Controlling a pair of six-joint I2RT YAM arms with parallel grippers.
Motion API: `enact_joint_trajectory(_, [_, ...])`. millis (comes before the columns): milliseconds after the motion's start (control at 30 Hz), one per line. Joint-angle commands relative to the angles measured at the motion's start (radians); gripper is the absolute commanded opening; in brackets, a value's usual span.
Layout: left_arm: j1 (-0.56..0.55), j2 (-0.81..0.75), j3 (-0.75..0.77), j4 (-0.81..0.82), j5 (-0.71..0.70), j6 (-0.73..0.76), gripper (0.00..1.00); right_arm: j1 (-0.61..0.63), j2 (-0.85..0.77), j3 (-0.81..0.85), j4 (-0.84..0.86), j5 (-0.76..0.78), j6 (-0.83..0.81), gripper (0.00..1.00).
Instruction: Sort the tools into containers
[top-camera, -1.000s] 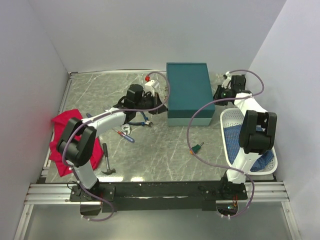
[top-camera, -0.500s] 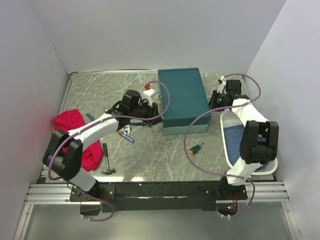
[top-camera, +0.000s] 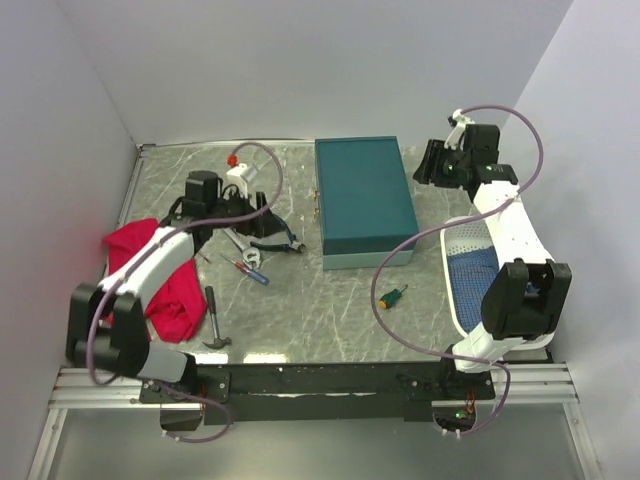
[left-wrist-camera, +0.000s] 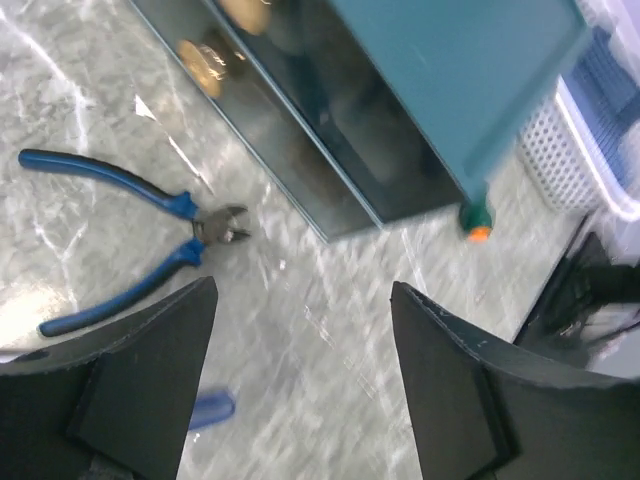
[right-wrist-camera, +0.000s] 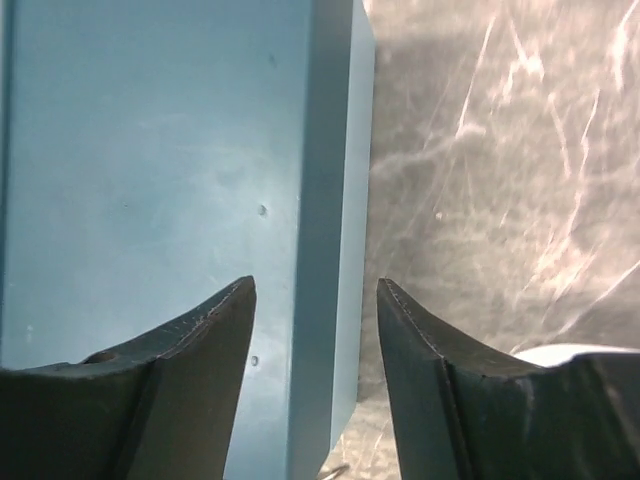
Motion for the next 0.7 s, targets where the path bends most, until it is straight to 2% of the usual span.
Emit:
enact_joint_trajectory(0, [0.078,0.151,0.066,0.233,0.178,-0.236,0.76,0.025,-0.042,0.102,-0.006,-0.025,-0.039,0.64])
enact_joint_trajectory(100, [0.116,0.314,0.138,0.364,0.332,-0.477,0.73,0.089,-0.019,0.127,-0.002,-0.115,-0.062,0.64])
enact_joint_trajectory(133, [0.121,0.404,0.178,0.482,0.373,-0.543,0.72,0.103,-0.007,0.128,-0.005,-0.120,-0.068,0.66])
enact_joint_trajectory(167, [0.122,0.449,0.198,0.538,0.443,-0.691,0.71,0.120,0.001,0.131,-0.006,-0.125,-0.083,0.66])
enact_joint_trajectory(200, [0.122,0.490,0.215,0.613,0.455,-0.771,0.71,0.147,0.004,0.128,-0.005,-0.132,-0.094,0.66])
enact_joint_trajectory(233, [0.124,0.556,0.217,0.796,0.455,-0.854,0.71,0.159,0.010,0.124,-0.005,-0.140,-0.102,0.67])
enact_joint_trajectory(267, [0.122,0.579,0.205,0.938,0.432,-1.019,0.71,0.169,0.013,0.115,-0.006,-0.138,-0.132,0.67])
enact_joint_trajectory(300, [0.122,0.604,0.186,1.042,0.415,-1.077,0.71,0.185,0.024,0.113,-0.020,-0.143,-0.146,0.67])
enact_joint_trajectory(333, [0.118,0.645,0.195,1.110,0.403,-1.108,0.71,0.192,0.027,0.104,-0.031,-0.161,-0.176,0.67])
enact_joint_trajectory(467, [0.101,0.750,0.324,0.984,0.416,-1.060,0.68,0.198,0.033,0.070,-0.029,-0.142,-0.183,0.66])
enact_joint_trajectory(567, [0.093,0.805,0.344,1.080,0.401,-1.126,0.66,0.199,0.035,0.055,-0.037,-0.143,-0.210,0.66])
enact_joint_trajectory(667, [0.069,0.845,0.388,1.056,0.409,-1.114,0.65,0.204,0.036,0.035,-0.045,-0.134,-0.229,0.66])
